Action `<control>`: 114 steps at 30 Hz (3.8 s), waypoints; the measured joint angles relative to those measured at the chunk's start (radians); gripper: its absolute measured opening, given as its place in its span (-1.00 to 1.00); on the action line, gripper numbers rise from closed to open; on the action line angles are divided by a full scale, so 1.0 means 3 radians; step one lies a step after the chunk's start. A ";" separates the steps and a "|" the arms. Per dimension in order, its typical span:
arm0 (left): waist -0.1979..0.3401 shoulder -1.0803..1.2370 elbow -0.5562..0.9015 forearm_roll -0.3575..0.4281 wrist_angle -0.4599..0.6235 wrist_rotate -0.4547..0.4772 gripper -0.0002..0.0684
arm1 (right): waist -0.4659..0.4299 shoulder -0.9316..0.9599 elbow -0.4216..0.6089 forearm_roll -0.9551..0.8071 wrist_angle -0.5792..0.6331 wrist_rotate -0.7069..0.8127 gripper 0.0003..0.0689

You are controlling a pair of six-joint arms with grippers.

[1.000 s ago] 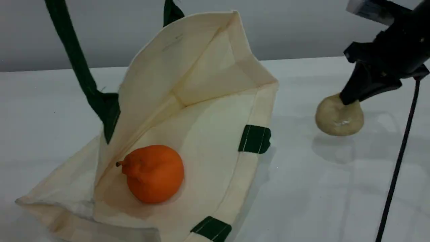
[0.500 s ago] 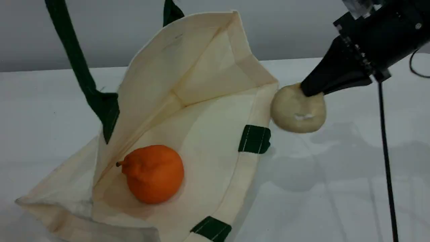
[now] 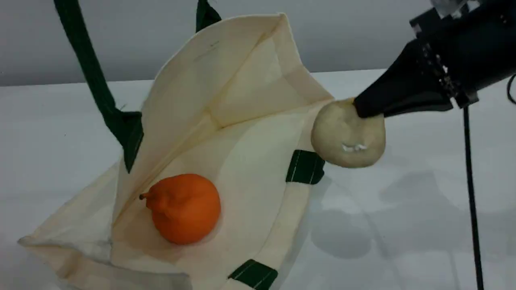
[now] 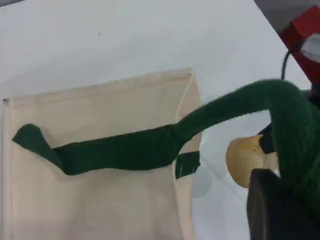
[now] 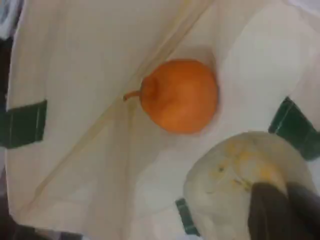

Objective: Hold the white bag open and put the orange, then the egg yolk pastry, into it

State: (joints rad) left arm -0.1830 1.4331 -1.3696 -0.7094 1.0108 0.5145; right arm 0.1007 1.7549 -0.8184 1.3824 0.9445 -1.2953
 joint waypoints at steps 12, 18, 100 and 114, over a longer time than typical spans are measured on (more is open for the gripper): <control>0.0000 0.0000 0.0000 -0.0162 0.0006 0.0010 -0.80 | 0.1143 -0.0263 0.0118 0.0934 -0.1174 -0.0406 -0.95; 0.0000 0.0000 0.0000 -0.0244 0.0023 0.0012 -0.80 | 0.1644 -0.0214 0.0052 0.1229 -0.1796 -0.0860 -0.95; -0.0003 0.0427 0.0054 0.0015 0.0073 0.0293 -0.78 | 0.1031 0.0137 -0.1216 -0.0755 -0.0876 0.0764 0.33; -0.0003 0.0552 0.0637 0.0473 -0.0176 0.0467 -0.16 | 0.0688 -0.0302 -0.1216 -0.1697 0.0418 0.1867 0.33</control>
State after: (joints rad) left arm -0.1839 1.5988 -1.1784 -0.5674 0.9580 0.6546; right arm 0.3071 1.6643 -1.1833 0.8734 1.0698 -0.7352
